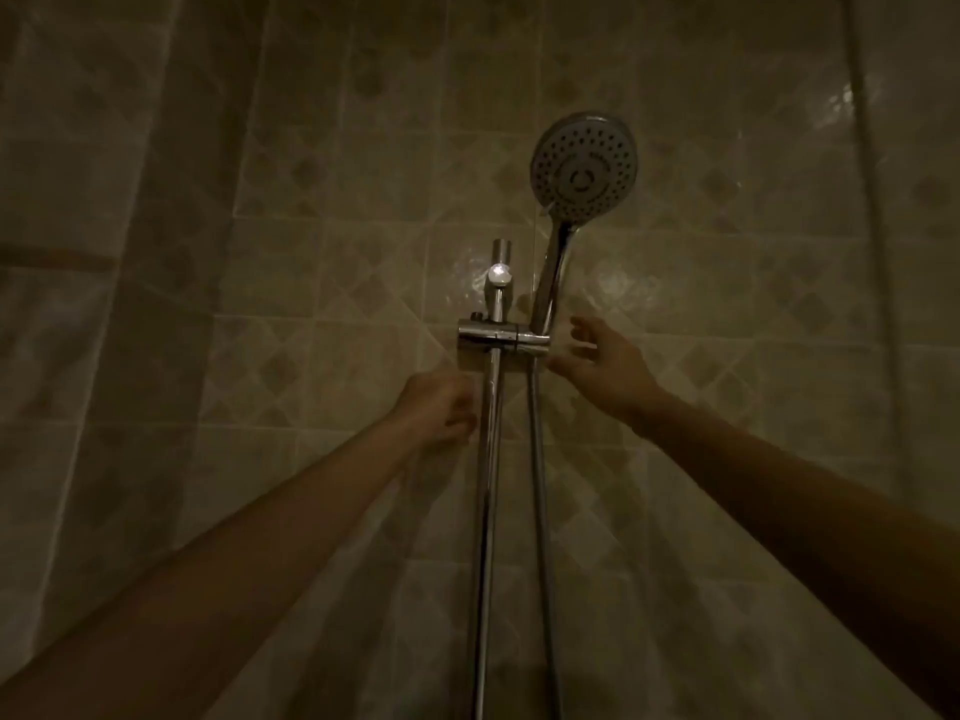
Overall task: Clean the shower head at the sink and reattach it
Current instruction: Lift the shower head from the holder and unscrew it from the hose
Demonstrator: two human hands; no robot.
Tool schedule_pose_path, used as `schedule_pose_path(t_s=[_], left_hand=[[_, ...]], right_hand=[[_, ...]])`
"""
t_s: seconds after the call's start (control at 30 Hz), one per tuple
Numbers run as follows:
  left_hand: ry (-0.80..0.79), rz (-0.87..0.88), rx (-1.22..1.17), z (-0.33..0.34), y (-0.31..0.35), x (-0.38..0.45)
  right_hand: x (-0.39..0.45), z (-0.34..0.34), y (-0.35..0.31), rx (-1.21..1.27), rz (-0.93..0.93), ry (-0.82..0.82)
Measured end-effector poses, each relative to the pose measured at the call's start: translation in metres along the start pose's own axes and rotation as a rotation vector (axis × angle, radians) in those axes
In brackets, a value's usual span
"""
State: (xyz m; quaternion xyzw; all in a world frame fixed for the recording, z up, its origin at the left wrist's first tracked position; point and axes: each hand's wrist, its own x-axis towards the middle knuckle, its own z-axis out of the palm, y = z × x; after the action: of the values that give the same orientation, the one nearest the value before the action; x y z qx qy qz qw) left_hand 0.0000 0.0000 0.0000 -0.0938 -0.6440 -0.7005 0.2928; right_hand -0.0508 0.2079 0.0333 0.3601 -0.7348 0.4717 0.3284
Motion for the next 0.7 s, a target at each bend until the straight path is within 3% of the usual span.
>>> schedule_pose_path(t_s=[0.13, 0.7], left_hand=[[-0.086, -0.018, 0.171, -0.004, -0.004, 0.012], [-0.130, -0.058, 0.243, -0.003, -0.005, 0.030]], right_hand=[[0.022, -0.005, -0.007, 0.077, -0.005, 0.039], [0.044, 0.013, -0.022, 0.095, -0.048, 0.092]])
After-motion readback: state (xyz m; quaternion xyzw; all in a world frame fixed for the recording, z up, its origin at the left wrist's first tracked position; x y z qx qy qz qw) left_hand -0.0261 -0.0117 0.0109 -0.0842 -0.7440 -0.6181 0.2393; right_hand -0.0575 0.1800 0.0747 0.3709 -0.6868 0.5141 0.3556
